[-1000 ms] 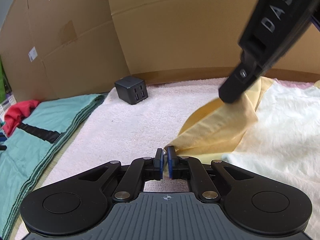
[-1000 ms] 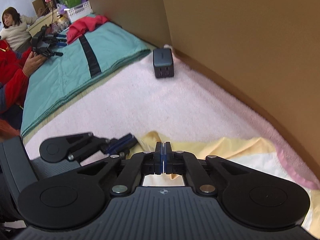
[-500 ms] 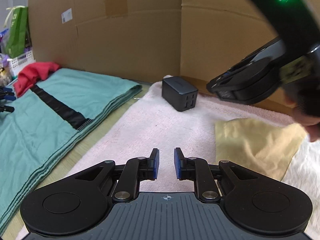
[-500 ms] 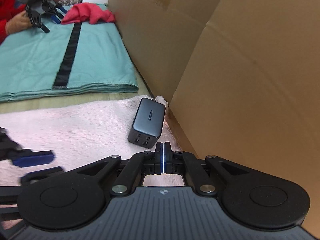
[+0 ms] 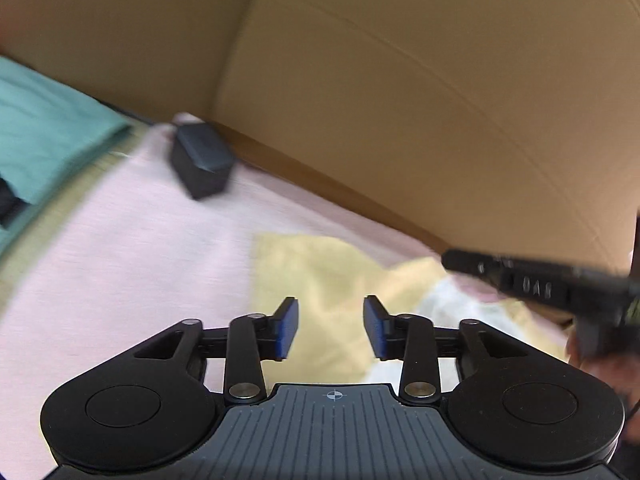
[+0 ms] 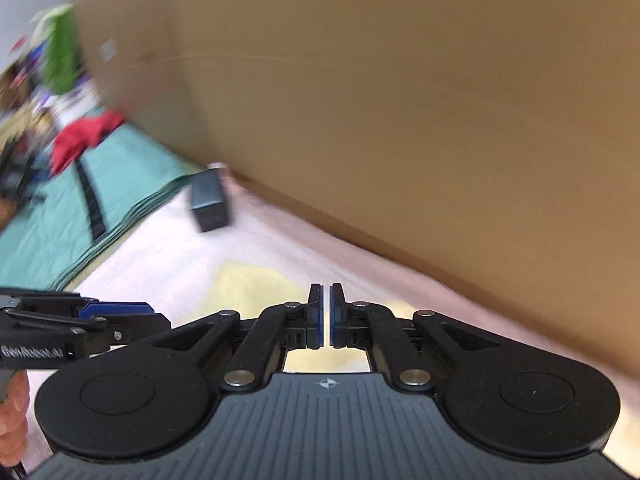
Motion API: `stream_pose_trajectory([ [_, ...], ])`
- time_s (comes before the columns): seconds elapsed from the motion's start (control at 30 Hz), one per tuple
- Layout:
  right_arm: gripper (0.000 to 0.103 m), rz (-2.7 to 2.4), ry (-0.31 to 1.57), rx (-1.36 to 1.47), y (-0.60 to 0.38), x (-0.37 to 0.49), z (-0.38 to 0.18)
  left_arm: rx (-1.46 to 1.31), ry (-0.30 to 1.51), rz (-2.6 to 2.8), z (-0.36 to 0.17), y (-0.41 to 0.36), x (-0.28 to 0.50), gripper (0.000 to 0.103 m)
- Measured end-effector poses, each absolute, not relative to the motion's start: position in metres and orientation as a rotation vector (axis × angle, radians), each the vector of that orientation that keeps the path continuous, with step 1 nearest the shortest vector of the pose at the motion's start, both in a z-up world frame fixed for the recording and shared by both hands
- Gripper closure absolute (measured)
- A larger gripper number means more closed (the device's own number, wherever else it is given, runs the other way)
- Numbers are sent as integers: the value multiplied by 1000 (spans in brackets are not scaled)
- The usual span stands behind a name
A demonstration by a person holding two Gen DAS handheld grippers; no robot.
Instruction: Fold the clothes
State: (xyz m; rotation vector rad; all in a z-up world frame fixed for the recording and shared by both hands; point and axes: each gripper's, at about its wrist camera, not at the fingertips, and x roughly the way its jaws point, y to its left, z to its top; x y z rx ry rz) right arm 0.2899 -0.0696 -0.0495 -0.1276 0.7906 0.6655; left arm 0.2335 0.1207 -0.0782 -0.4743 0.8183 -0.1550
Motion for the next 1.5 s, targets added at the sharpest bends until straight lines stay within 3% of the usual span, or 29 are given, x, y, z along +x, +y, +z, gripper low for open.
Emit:
stream_pose_trajectory([
  [0.27, 97, 454, 789, 314, -224, 284, -84, -376, 899, -99, -107, 65, 299, 51],
  [0.33, 97, 409, 843, 362, -241, 282, -105, -322, 871, -55, -112, 61, 303, 55],
  [0.4, 97, 331, 858, 343, -262, 284, -121, -278, 852, -2, -113, 62, 303, 70],
  [0.47, 103, 229, 819, 362, -299, 283, -132, -279, 843, 57, -114, 75, 302, 74],
  [0.57, 97, 44, 733, 405, -356, 276, -134, -315, 845, 134, -112, 95, 300, 81],
  [0.6, 97, -13, 716, 452, -375, 272, -133, -321, 848, 162, -109, 99, 299, 79],
  [0.63, 97, 8, 695, 470, -375, 268, -130, -312, 840, 195, -104, 98, 296, 70],
  [0.7, 97, 56, 651, 502, -375, 259, -122, -298, 786, 188, -86, 87, 288, 68],
  [0.73, 97, 80, 630, 518, -375, 254, -118, -299, 761, 160, -77, 78, 283, 60],
  [0.8, 94, 160, 671, 479, -353, 258, -121, -295, 731, 66, -62, 54, 275, 35],
  [0.83, 87, 201, 692, 459, -341, 260, -122, -278, 724, 24, -56, 41, 273, 20],
  [0.87, 83, 241, 713, 438, -330, 261, -124, -242, 726, -7, -53, 31, 273, 15],
  [0.9, 79, 231, 758, 413, -326, 266, -130, -203, 732, -20, -53, 23, 273, 15],
  [0.97, 87, 182, 775, 436, -342, 264, -139, -142, 747, -8, -61, 16, 270, 15],
  [1.03, 89, 116, 751, 455, -369, 255, -142, -107, 780, 44, -77, 25, 271, 15],
  [1.2, 80, 25, 674, 481, -417, 201, -125, -202, 852, 82, -93, 67, 262, 13],
  [1.27, 70, 117, 664, 494, -403, 191, -117, -264, 840, 42, -88, 71, 251, 6],
  [1.33, 44, 215, 687, 476, -379, 189, -114, -305, 826, -12, -83, 65, 239, 0],
  [1.37, 42, 246, 720, 457, -369, 188, -118, -311, 833, -37, -83, 61, 235, 0],
  [1.47, 44, 215, 789, 459, -365, 190, -134, -290, 908, -82, -96, 51, 232, 0],
  [1.5, 57, 194, 786, 477, -373, 188, -138, -283, 920, -68, -100, 54, 230, 0],
])
